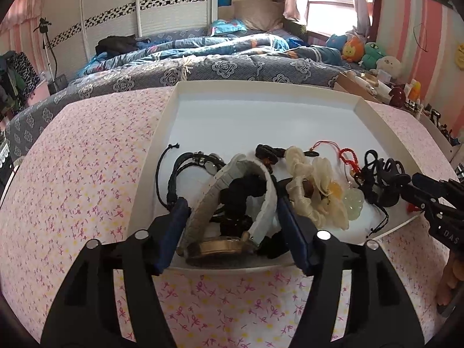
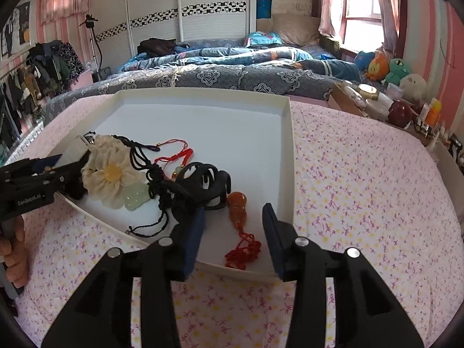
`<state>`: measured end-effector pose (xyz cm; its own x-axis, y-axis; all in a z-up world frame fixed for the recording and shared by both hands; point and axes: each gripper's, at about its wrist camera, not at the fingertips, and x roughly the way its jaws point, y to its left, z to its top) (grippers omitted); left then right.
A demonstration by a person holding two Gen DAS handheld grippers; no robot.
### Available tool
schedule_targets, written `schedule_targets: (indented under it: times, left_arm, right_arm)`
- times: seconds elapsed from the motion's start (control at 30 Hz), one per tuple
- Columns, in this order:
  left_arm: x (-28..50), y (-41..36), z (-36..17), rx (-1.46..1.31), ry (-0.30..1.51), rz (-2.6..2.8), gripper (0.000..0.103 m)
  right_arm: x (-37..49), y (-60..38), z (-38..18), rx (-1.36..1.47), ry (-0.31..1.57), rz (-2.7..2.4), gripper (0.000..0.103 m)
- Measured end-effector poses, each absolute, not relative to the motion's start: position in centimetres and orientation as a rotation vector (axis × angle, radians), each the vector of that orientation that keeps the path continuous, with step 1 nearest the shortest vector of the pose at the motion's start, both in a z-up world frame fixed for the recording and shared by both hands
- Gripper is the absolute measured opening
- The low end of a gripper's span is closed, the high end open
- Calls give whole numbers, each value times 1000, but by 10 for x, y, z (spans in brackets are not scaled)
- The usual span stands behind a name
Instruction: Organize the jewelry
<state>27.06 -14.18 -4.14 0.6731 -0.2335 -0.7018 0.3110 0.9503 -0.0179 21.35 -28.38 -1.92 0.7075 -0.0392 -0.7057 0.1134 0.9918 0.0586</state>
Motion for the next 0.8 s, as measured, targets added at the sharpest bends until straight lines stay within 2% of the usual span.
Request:
schedule_targets:
  times: [0.1, 0.3, 0.53, 0.8]
  left_arm:
    - [266, -144, -38, 116, 751, -318, 75]
    - [260, -140, -32, 95, 716, -337, 82]
    - [249, -136, -27, 96, 700, -351, 83]
    - [243, -101, 9, 11, 610, -299, 88]
  right_arm:
    - [213, -284, -18, 97, 777, -88, 42]
    - [207, -293, -14, 140, 751, -87, 48]
    - [201, -304, -4, 183, 716, -97, 51]
    - [191, -323, 8, 217, 675, -140, 56]
